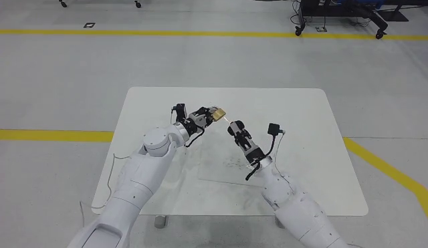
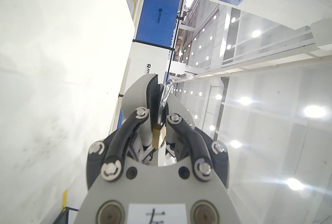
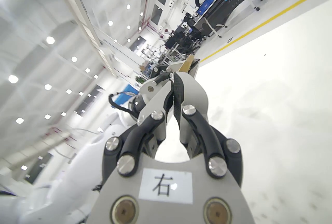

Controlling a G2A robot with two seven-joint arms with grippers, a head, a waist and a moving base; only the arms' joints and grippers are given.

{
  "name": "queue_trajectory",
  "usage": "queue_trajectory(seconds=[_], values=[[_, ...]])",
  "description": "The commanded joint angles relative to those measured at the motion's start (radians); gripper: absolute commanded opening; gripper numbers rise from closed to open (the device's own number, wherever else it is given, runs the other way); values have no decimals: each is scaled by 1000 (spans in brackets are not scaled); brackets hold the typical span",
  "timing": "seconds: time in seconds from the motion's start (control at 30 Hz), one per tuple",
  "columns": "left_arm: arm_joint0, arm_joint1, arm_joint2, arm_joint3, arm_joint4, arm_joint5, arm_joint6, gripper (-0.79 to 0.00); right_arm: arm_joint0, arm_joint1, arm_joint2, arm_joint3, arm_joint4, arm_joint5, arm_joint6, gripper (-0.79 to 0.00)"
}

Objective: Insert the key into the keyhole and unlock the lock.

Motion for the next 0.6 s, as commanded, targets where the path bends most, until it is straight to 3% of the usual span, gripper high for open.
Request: queue_trajectory(seconds=[0.0,0.57], values=[[1,0,0,-1,1,-4,0,-785,2,1,11,3,65,6,51,-785],[7,-3,6,-6,29,-25,-12,-785,12,-11,27,-2,112,38,126,-785]])
